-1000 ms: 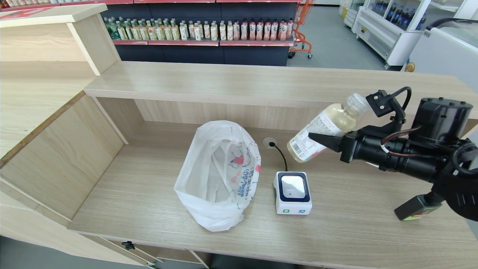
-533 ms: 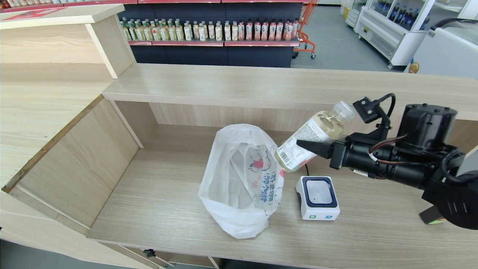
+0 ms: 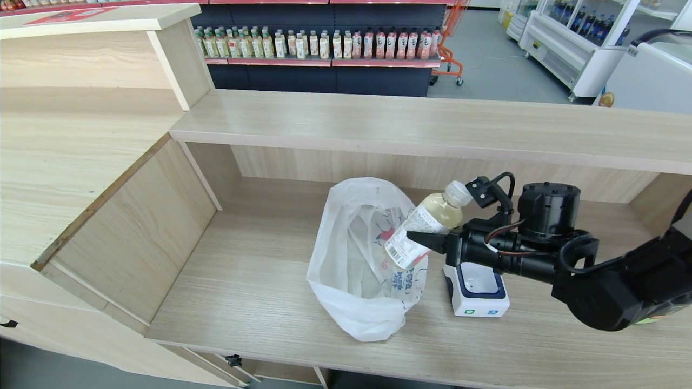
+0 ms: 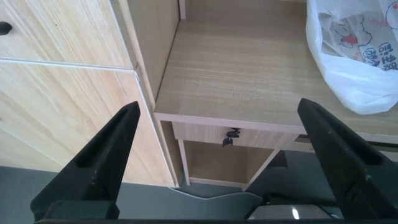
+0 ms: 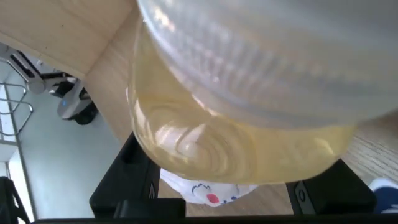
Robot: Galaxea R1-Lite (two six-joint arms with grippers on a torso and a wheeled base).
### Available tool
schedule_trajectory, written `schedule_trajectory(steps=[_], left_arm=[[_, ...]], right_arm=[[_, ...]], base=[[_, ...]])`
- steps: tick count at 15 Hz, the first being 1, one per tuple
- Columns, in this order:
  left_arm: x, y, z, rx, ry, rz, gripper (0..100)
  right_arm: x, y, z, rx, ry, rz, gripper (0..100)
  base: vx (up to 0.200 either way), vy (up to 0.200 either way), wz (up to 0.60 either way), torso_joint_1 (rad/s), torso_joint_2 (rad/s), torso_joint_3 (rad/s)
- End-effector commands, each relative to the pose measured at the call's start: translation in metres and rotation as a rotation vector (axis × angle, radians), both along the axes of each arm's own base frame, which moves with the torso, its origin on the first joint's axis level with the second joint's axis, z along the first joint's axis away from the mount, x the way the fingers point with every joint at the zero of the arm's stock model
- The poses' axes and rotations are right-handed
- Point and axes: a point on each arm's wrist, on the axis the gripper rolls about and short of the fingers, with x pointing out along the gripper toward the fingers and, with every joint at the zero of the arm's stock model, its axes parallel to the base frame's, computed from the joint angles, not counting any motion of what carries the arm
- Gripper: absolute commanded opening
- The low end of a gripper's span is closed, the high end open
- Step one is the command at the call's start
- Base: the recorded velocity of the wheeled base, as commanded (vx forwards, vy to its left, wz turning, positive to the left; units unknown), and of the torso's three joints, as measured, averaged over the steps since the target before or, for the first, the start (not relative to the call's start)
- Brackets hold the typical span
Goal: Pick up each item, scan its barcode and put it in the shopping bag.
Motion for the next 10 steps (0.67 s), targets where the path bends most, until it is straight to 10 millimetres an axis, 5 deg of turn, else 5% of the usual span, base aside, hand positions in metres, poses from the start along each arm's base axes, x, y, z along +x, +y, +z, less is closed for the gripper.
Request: schedule_trajectory(steps=[1,10], left_arm=[[0.000,0.000,0.000,-0.001,0.000,0.000,100],[0.000,0.000,0.000,-0.001,0.000,0.000,100]], right_arm=[[0.008,0.010,-0.028,-0.009,0.035,0.038,0],[0.018,0.027,-0.048,-0.030,-0.055,0.118,0]], base=[[0.000,0.000,0.00,0.000,0.00,0.000],[0.000,0.000,0.00,0.000,0.00,0.000]])
